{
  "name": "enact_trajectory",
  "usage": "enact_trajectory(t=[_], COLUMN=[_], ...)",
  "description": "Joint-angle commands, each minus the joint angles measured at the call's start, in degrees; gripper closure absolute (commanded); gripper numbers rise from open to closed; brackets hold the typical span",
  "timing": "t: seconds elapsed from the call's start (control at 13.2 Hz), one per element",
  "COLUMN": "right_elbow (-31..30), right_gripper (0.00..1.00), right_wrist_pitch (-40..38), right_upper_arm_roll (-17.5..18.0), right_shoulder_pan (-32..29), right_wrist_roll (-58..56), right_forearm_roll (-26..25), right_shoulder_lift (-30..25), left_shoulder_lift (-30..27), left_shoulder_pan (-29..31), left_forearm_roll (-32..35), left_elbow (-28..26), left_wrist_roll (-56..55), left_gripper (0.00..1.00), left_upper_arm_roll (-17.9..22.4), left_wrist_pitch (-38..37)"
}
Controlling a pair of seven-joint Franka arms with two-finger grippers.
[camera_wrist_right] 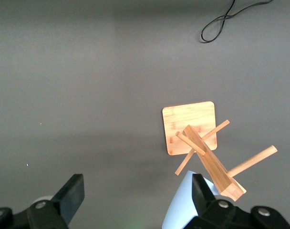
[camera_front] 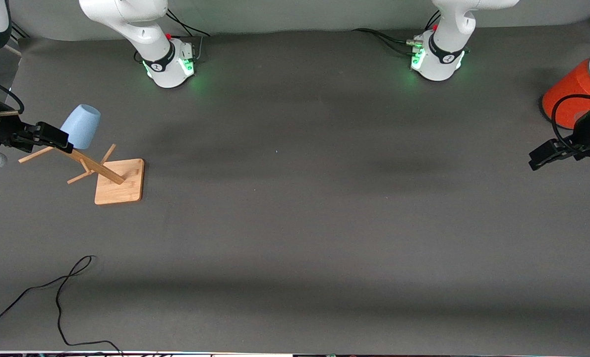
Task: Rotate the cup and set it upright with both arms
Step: 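Reach the right gripper to the blue cup on the wooden stand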
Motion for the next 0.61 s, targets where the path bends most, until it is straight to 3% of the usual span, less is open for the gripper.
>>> enact_trajectory(t=[0.0,0.3,0.53], right_elbow=[0.89,0.71,-2.88], right_gripper=[0.00,0.00,0.00], right_wrist_pitch=[-0.57,-0.91,-0.83], right_upper_arm_roll=[0.18,0.27,-0.08], right_shoulder_pan=[-0.44,-0.35,-0.44], right_wrist_roll=[-1.46,-1.63,-1.28], right_forearm_roll=[0.69,0.69,0.69], right_shoulder_lift=[0.45,0.02,-3.40], left_shoulder_lift=[0.13,-0.14,-0.14], left_shoulder_pan=[-0.23,-0.58,-0.58], left_forearm_roll=[0.05,0.22,0.22], left_elbow=[1.14,1.40,1.49], left_wrist_roll=[-0.68,-0.68,-0.68], left_gripper=[0.00,0.00,0.00], left_upper_arm_roll=[-0.03,-0.12,-0.12], left_wrist_pitch=[-1.39,-2.55,-2.63])
